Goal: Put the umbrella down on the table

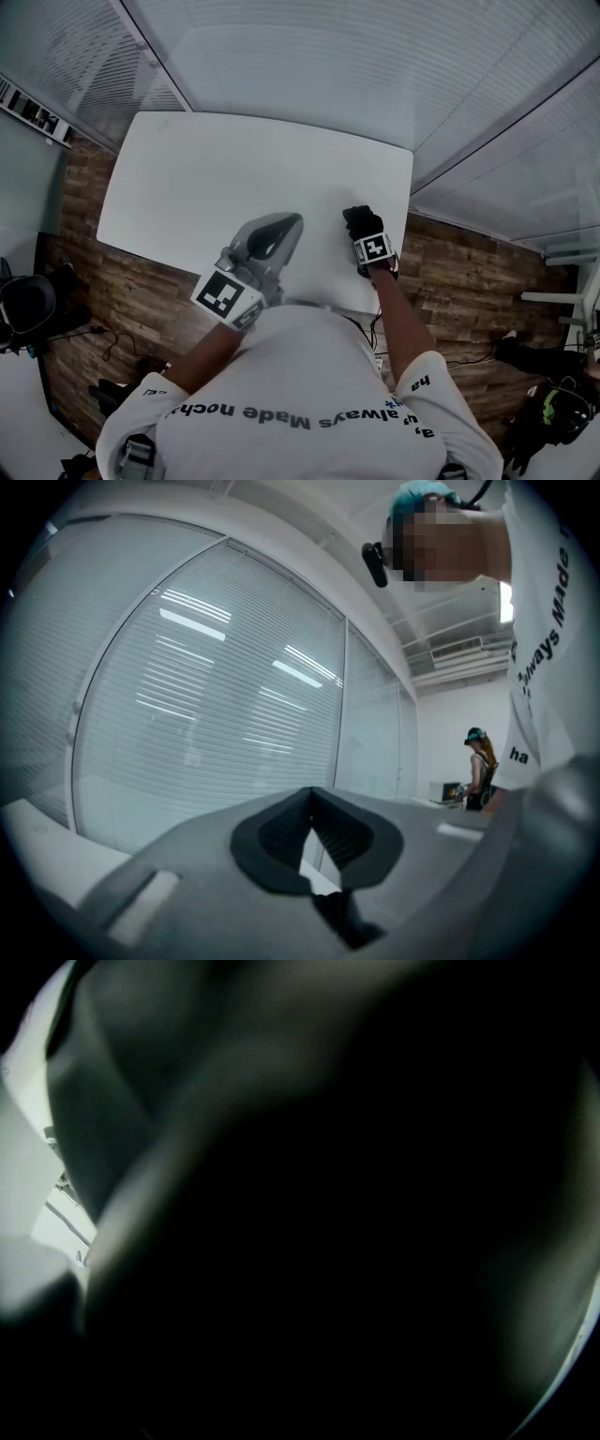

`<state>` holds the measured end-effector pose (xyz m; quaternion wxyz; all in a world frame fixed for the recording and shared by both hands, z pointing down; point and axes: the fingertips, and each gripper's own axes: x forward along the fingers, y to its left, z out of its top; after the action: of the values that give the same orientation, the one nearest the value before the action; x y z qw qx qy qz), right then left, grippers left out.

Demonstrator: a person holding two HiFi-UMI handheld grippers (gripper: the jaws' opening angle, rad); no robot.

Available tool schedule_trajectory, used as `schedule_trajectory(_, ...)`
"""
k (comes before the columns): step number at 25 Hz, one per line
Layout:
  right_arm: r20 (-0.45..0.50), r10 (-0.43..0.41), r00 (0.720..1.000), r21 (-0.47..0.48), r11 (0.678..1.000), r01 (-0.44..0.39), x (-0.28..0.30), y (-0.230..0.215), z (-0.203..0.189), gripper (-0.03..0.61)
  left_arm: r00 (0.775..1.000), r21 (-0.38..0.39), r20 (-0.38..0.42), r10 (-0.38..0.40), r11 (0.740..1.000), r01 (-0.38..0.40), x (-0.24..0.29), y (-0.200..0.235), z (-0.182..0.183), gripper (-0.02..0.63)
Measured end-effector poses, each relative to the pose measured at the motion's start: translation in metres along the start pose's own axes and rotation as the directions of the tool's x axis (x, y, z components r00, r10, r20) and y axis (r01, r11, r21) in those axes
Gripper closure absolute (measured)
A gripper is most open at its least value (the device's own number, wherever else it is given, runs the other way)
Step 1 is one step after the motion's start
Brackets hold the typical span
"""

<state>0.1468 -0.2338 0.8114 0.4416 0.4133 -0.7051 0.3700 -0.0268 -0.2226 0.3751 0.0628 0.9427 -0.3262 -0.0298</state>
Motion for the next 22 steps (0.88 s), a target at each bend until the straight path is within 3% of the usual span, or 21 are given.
schedule_trajectory(22, -0.047, 0.01, 0.999, 0.05, 0.999, -0.007, 0.0103, -0.001, -0.0019, 0.322, 1.0, -0.008, -0.001, 0.006, 1.0, -0.006, 0.0001, 0.009, -0.0002, 0.611)
